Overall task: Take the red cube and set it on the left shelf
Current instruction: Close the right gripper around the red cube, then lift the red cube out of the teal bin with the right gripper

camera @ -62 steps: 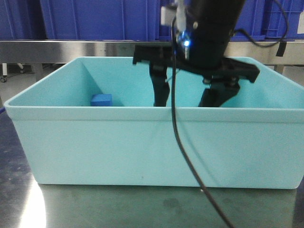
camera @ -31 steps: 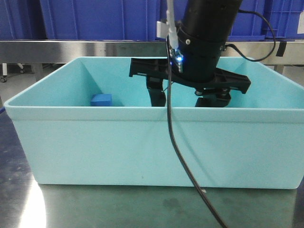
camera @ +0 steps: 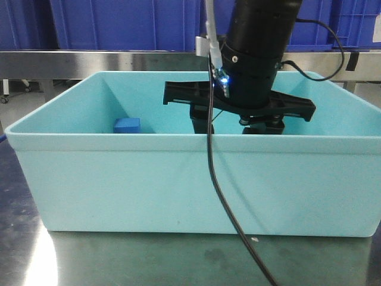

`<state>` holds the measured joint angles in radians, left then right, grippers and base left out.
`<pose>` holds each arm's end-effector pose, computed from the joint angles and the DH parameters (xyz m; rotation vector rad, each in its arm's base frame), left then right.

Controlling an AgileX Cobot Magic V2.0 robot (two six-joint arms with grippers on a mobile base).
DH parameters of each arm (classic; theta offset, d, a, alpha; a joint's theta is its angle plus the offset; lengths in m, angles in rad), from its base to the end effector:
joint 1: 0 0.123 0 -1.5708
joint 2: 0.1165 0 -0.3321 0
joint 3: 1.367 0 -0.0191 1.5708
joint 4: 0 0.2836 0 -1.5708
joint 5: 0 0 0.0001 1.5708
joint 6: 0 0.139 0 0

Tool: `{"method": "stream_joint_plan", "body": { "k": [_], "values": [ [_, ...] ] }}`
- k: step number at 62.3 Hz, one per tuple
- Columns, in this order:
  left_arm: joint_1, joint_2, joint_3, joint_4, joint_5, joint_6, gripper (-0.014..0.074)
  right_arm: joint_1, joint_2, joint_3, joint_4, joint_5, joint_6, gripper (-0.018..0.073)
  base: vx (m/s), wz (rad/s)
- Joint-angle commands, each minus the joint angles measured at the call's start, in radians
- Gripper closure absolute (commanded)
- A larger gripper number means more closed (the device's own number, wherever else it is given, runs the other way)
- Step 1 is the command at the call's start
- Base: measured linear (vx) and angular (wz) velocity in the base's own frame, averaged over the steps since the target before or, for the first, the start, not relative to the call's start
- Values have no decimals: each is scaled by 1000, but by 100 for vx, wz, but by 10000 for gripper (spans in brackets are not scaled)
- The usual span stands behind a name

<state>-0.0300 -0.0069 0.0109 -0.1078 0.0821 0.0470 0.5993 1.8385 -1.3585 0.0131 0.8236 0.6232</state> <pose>0.0898 -0.0039 0.2021 -0.0170 1.5696 -0.0780 0.3642 0.2504 0.2096 0.0442 2.8415 0.3052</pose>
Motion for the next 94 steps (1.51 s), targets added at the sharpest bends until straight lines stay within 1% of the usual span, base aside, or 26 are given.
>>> {"method": "stream_joint_plan", "body": {
  "k": [1,10,15,23,30,36,41,47,58,64,82,94],
  "values": [
    [-5,-14,24,-5,-90,-7,495,0,-95,-67,-36,-6,-8,501,0,0],
    [-5,-14,24,-5,-90,-7,495,0,-178,-122,-92,5,-43,501,0,0],
    [-5,-14,24,-5,-90,-7,496,0,-232,-131,-139,10,-62,501,0,0],
    [-5,-14,24,-5,-90,-7,495,0,-331,-131,-275,55,-69,501,0,0],
    [-5,-14,24,-5,-90,-7,495,0,-414,-125,-412,138,-79,501,0,0],
    [-5,-14,24,-5,-90,-7,495,-1,-494,-93,-479,171,-110,501,0,0],
    [-5,-14,24,-5,-90,-7,495,-13,-565,-33,-496,171,-136,501,0,0],
    [-5,-14,24,-5,-90,-7,495,-49,-672,71,-499,152,-144,501,0,0],
    [-5,-14,24,-5,-90,-7,495,-137,-883,315,-503,68,-147,501,0,0],
    [-5,-14,24,-5,-90,-7,495,-160,-988,427,-506,24,-147,501,0,0],
    [-5,-14,24,-5,-90,-7,495,-159,-1313,682,-509,-121,-147,501,0,0],
    [-5,-14,24,-5,-90,-7,495,-159,-1518,814,-509,-152,-148,501,0,0]
  ]
}}
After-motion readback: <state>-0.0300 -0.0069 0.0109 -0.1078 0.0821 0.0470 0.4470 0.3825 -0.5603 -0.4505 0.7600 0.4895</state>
